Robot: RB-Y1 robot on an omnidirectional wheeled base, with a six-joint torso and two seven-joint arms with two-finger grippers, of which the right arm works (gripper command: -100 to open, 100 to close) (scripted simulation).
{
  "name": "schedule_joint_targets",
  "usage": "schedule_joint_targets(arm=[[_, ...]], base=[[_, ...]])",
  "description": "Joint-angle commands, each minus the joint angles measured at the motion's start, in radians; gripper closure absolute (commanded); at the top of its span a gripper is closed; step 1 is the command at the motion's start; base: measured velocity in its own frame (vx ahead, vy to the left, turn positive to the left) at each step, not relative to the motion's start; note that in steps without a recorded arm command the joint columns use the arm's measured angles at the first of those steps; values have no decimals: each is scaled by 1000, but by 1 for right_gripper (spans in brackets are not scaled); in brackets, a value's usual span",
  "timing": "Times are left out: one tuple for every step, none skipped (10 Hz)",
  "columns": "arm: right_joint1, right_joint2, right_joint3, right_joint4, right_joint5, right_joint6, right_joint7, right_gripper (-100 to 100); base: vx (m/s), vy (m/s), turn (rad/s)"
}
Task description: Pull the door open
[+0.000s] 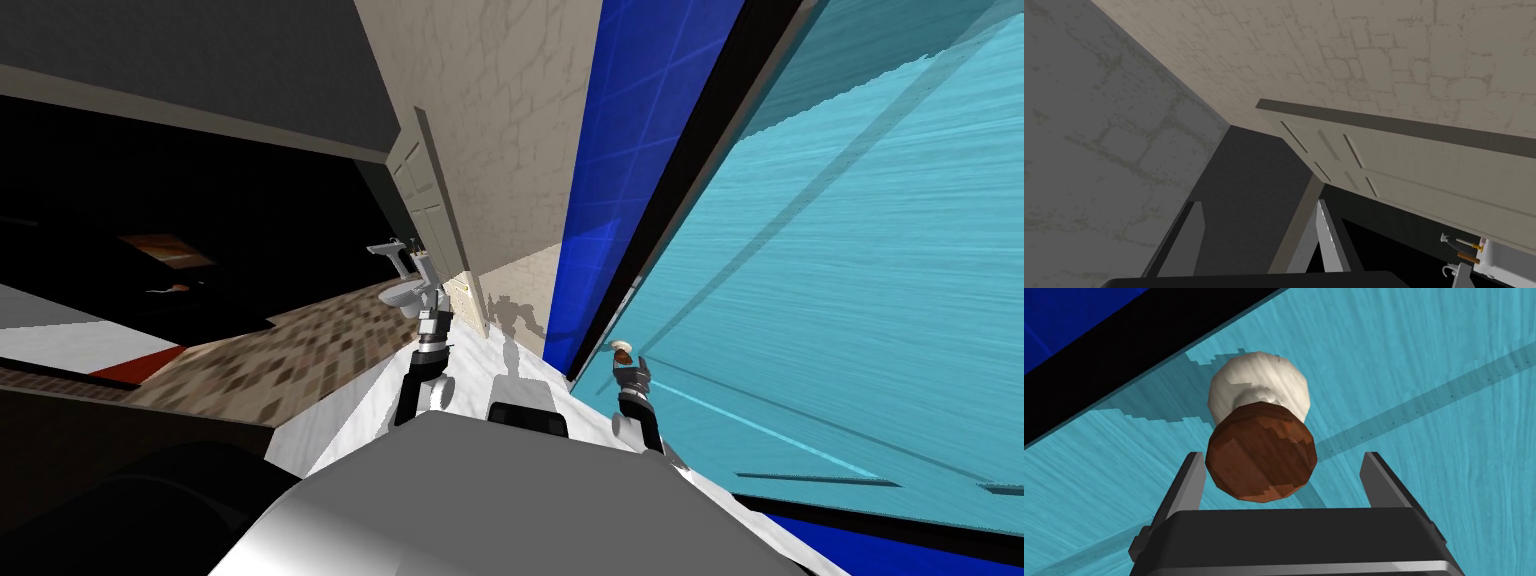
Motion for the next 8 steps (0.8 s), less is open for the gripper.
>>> schedule_joint_targets(arm=[[-6,9,6,-2,-23,-2,-50,-100],[-6,9,6,-2,-23,-2,-63,-100],[-9,15,10,-4,-40,-2,-100,-100],[-12,22,14,-6,-58,-2,-126,-100],[-12,22,14,-6,-58,-2,-144,-100],[-16,29,18,-8,-76,-2,-180,-100],[-16,29,18,-8,-76,-2,-185,-100],[-19,37,22,-10,-94,-2,-226,-100]], base=[[-67,-13,70],[-55,-12,33],[-60,-15,46],[-88,-8,64],[-61,2,30],[-53,-6,55],[-42,-10,26],[-55,-8,49]])
